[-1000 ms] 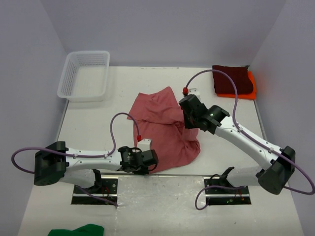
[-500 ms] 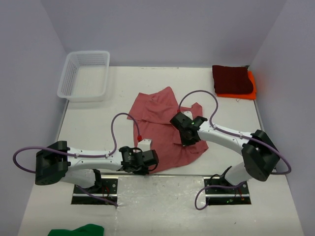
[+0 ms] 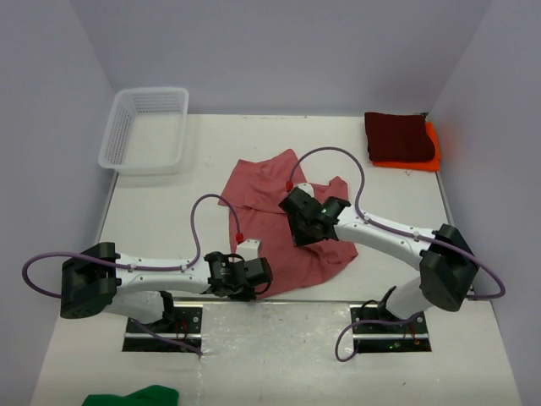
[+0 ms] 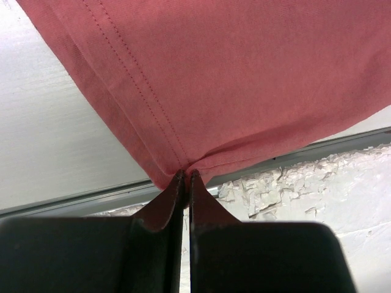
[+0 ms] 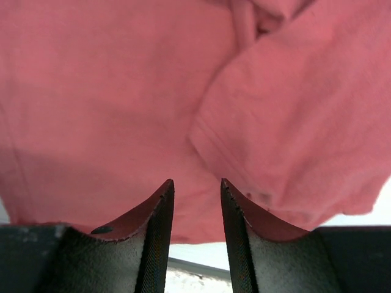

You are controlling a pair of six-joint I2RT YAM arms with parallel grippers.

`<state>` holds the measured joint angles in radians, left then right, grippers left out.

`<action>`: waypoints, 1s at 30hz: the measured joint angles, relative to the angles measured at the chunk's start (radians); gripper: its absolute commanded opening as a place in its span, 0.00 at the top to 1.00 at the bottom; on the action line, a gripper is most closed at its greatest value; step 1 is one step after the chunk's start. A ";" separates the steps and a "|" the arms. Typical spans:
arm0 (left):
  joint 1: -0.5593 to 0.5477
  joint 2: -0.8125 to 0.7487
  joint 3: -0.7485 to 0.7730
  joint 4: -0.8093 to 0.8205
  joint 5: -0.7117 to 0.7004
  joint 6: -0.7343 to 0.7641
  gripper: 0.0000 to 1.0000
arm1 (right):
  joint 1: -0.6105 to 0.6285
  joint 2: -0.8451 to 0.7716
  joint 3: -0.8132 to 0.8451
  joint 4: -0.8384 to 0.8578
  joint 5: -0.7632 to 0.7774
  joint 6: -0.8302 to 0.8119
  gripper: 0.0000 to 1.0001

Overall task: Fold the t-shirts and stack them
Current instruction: Flatten out the tshirt

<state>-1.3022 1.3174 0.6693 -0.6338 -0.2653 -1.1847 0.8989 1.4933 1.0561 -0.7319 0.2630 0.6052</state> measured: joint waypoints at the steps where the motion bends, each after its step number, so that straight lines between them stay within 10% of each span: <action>1: 0.002 -0.001 0.000 0.000 0.000 0.000 1.00 | 0.001 0.008 0.013 0.008 -0.006 -0.004 0.61; 30: 0.032 -0.097 -0.030 -0.001 0.018 0.002 1.00 | -0.004 0.278 0.077 0.079 0.038 -0.045 0.61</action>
<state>-1.2697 1.2209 0.6392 -0.6346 -0.2478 -1.1828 0.8948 1.7718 1.1336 -0.6529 0.3012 0.5606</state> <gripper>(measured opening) 0.011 0.390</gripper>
